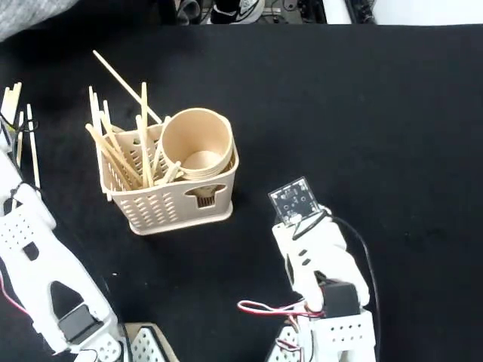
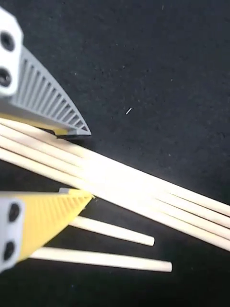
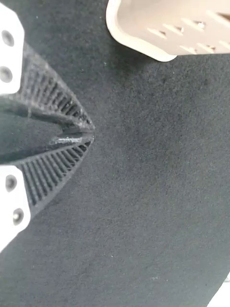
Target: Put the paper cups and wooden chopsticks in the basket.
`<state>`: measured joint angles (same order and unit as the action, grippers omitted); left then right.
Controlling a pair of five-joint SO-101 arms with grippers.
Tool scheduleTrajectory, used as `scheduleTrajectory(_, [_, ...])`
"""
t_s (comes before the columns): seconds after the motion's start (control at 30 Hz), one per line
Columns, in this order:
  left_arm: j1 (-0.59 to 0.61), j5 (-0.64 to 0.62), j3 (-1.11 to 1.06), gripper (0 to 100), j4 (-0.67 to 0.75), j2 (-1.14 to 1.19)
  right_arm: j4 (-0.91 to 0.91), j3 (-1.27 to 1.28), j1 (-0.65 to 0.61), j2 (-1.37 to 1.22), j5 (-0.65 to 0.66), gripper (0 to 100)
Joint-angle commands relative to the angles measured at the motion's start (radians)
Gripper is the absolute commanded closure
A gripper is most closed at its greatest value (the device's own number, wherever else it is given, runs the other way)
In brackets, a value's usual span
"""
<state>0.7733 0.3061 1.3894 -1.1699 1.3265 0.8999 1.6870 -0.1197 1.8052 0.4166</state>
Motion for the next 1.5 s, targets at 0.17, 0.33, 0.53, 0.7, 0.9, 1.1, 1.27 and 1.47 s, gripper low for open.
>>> scheduleTrajectory(0.17, [-0.007, -0.009, 0.203, 97, -0.236, 0.072, 0.002, -0.004, 0.008, 0.081, -0.002, 98.6])
scheduleTrajectory(0.33, [-0.021, -0.009, 0.278, 97, -0.404, 0.049, 0.002, -0.004, 0.008, 0.081, -0.002, 98.6])
scheduleTrajectory(0.53, [-0.044, -0.014, 0.275, 97, -0.594, -0.132, 0.002, -0.004, 0.008, 0.081, -0.002, 98.6])
scheduleTrajectory(0.7, [-0.021, -0.149, 0.245, 97, -0.595, -0.273, 0.002, -0.004, 0.009, 0.081, -0.002, 98.6])
scheduleTrajectory(0.9, [-0.012, -0.209, -0.071, 97, -0.595, -0.516, 0.002, -0.004, 0.009, 0.081, -0.002, 98.6])
scheduleTrajectory(1.1, [-0.028, -0.203, -0.478, 97, -0.589, -0.852, 0.002, -0.004, 0.009, 0.081, -0.002, 98.6])
scheduleTrajectory(1.27, [-0.051, -0.203, -0.684, 97, -0.589, -1.077, 0.002, -0.004, 0.009, 0.081, -0.002, 98.6])
scheduleTrajectory(1.47, [-0.11, -0.206, -0.835, 97, -0.529, -1.301, 0.002, -0.004, 0.009, 0.081, -0.002, 98.6])
